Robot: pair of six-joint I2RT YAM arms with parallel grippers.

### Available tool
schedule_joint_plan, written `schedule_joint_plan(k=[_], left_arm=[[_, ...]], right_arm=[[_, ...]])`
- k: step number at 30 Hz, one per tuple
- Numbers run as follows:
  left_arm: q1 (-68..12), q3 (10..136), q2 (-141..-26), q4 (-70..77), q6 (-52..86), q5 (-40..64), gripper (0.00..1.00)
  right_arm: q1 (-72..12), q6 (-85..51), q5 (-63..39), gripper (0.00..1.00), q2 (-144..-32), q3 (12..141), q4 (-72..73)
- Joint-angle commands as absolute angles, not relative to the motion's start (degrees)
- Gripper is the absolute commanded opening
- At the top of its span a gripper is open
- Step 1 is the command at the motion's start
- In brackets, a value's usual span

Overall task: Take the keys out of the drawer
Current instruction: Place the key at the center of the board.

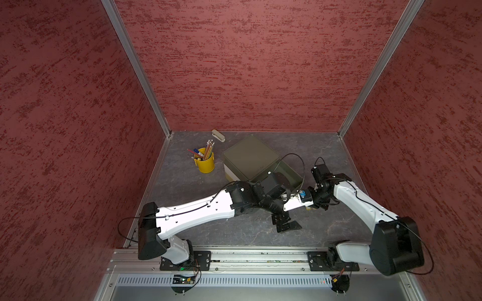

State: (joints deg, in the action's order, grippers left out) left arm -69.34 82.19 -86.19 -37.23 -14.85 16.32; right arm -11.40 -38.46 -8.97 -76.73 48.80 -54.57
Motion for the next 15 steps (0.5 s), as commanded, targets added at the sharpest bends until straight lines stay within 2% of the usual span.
schedule_joint_plan(k=[1, 14, 15], left_arm=[[-69.1, 81.8, -85.7, -37.4, -15.1, 15.9, 1.00], [-68.6, 81.7, -85.7, -37.8, -15.3, 16.1, 1.00], [-68.5, 81.8, -85.7, -37.9, -15.3, 16.1, 1.00]], right_arm=[[-10.9, -37.7, -9.8, 0.00, -78.1, 47.8, -51.0], [-10.6, -37.3, -8.7, 0.00, -81.7, 45.7, -49.0], [-10.6, -37.3, -8.7, 0.04, -81.7, 45.7, -48.9]])
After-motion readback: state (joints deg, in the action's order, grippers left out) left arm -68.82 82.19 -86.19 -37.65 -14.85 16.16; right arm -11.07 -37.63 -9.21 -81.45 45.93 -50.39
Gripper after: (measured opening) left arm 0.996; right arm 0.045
